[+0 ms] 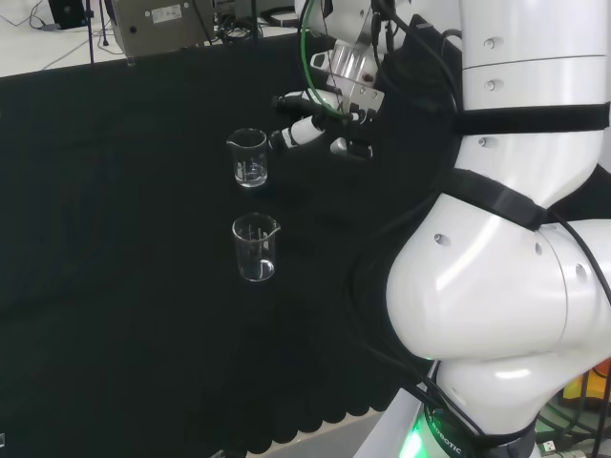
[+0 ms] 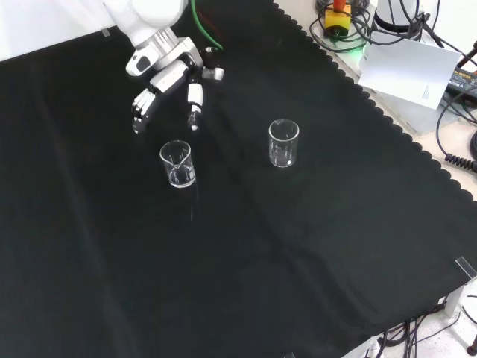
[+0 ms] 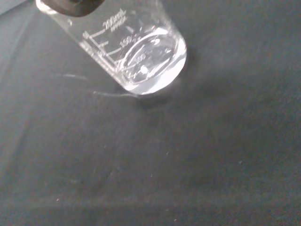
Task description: Pick up the beaker on the right.
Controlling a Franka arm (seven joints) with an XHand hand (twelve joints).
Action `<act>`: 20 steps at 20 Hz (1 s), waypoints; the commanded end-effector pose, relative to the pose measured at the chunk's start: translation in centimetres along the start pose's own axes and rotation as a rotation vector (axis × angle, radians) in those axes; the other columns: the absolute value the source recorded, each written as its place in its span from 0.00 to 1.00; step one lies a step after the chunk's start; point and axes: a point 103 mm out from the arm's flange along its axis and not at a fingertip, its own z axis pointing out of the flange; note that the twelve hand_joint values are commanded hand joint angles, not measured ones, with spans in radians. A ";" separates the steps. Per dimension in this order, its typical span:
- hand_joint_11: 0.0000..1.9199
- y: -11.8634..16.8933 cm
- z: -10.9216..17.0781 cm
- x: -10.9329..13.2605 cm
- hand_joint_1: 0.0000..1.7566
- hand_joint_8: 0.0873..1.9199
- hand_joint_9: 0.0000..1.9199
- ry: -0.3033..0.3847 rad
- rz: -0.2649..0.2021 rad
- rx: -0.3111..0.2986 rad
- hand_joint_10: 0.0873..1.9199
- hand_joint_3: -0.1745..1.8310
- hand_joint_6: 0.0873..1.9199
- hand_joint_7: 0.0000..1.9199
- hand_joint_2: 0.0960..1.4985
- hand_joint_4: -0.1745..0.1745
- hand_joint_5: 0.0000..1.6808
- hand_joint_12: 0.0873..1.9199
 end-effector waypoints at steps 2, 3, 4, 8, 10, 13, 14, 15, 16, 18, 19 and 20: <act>0.00 1.1 2.2 0.7 0.43 0.30 0.09 0.099 -0.086 0.013 0.32 0.00 0.00 0.00 0.54 0.36 0.13 0.69; 0.00 1.2 2.3 0.8 0.43 0.29 0.08 0.108 -0.094 0.015 0.32 0.00 0.00 0.00 0.54 0.36 0.12 0.69; 0.00 1.4 2.6 1.0 0.42 0.29 0.08 0.109 -0.100 0.018 0.33 0.00 0.00 0.00 0.54 0.36 0.12 0.68; 0.00 1.9 3.3 1.4 0.42 0.30 0.09 0.117 -0.113 -0.019 0.33 0.00 0.00 0.00 0.53 0.36 0.12 0.68; 0.00 2.2 3.5 1.4 0.44 0.33 0.10 0.124 -0.115 -0.047 0.33 0.00 0.00 0.02 0.53 0.35 0.13 0.69; 0.00 2.7 4.0 1.5 0.48 0.35 0.13 0.148 -0.126 -0.068 0.34 0.00 0.00 0.04 0.54 0.36 0.16 0.70; 0.00 2.8 4.1 1.4 0.49 0.35 0.13 0.153 -0.130 -0.076 0.33 0.00 0.00 0.05 0.54 0.36 0.17 0.71; 0.00 3.0 4.2 1.4 0.50 0.35 0.14 0.161 -0.133 -0.081 0.33 0.00 0.00 0.05 0.54 0.36 0.17 0.71; 0.00 3.1 4.3 1.4 0.50 0.35 0.14 0.167 -0.136 -0.084 0.33 0.00 0.00 0.06 0.54 0.37 0.18 0.71; 0.00 3.3 4.5 1.3 0.51 0.36 0.14 0.172 -0.143 -0.084 0.33 0.00 0.00 0.06 0.54 0.38 0.19 0.71; 0.00 3.4 4.6 1.3 0.51 0.36 0.15 0.176 -0.145 -0.084 0.33 0.00 0.00 0.06 0.54 0.38 0.20 0.71; 0.00 3.5 4.6 1.2 0.51 0.36 0.15 0.182 -0.148 -0.082 0.33 0.00 0.00 0.06 0.54 0.38 0.20 0.71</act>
